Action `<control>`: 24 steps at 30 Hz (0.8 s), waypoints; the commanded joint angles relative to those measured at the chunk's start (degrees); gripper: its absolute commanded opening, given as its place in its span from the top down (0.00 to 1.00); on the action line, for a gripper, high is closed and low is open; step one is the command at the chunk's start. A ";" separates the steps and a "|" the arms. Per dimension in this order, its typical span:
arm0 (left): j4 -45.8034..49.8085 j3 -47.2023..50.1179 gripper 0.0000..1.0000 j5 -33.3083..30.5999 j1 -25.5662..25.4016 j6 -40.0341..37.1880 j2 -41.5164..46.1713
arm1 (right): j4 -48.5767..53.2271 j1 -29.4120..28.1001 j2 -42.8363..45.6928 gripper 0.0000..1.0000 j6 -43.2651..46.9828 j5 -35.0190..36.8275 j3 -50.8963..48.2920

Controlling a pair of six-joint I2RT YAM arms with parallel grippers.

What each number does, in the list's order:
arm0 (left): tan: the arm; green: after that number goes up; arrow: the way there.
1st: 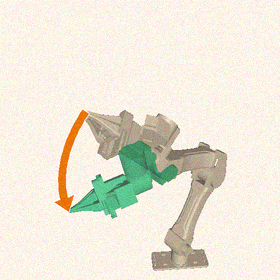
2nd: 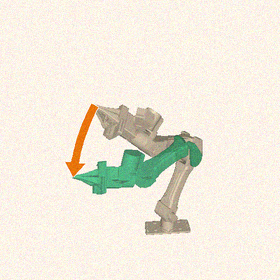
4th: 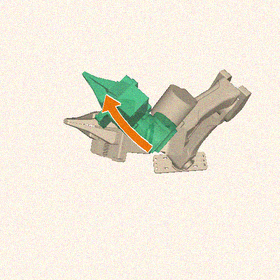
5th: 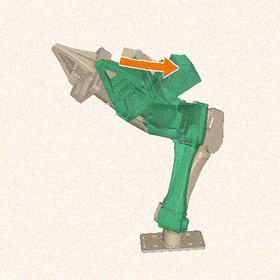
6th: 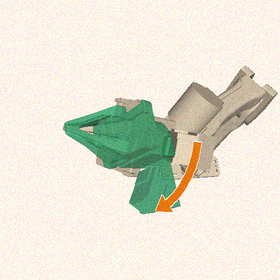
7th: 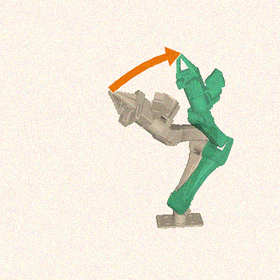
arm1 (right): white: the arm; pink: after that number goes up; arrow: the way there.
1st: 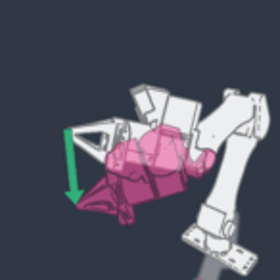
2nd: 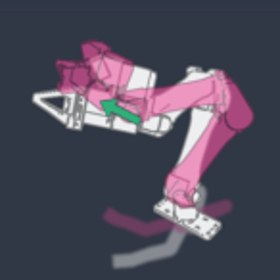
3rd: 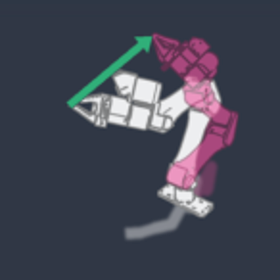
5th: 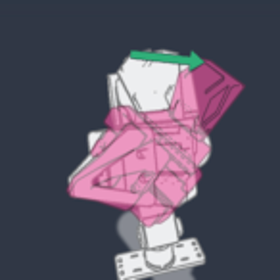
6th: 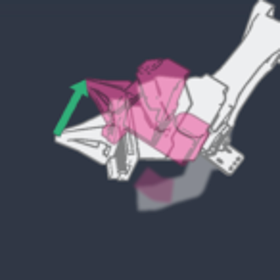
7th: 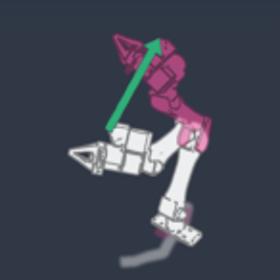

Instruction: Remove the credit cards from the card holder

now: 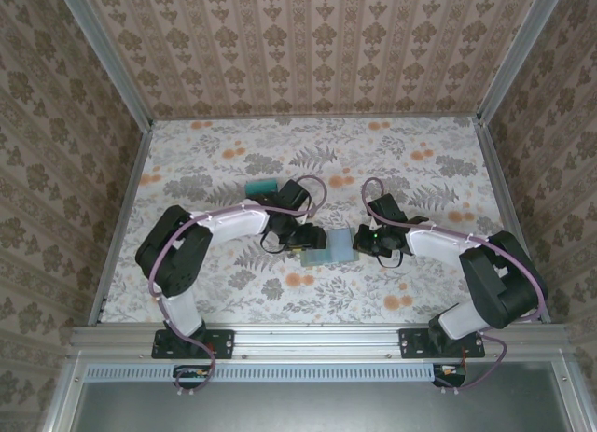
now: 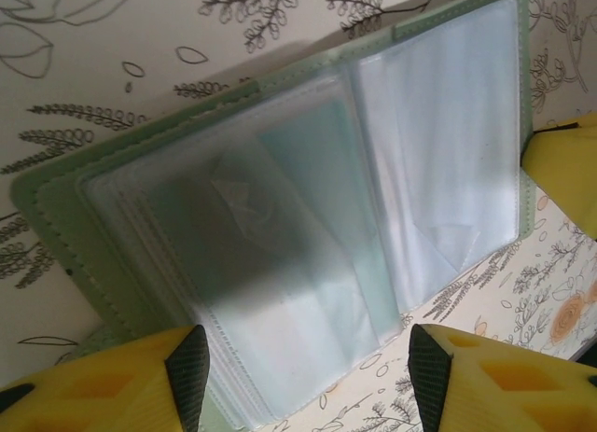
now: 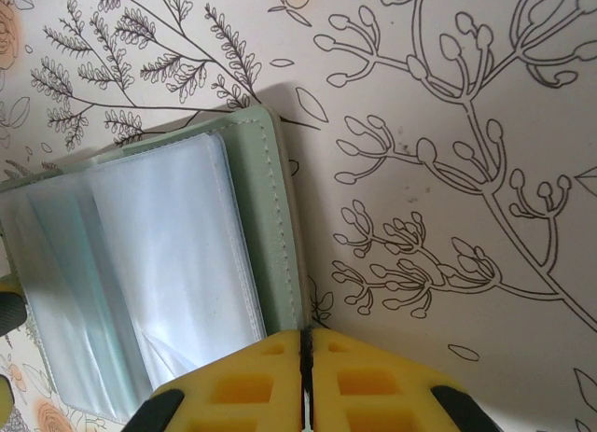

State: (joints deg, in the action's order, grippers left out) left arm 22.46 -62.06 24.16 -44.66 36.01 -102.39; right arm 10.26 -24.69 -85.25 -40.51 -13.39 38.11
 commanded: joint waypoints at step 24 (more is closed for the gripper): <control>4.52 -3.50 0.39 -1.75 -1.38 0.20 -3.61 | -1.84 -0.63 -0.97 0.89 -0.44 -1.65 -1.02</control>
State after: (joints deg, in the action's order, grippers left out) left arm 25.61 -64.58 22.28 -45.58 36.03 -104.16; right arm 9.08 -24.93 -85.89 -40.56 -13.96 38.00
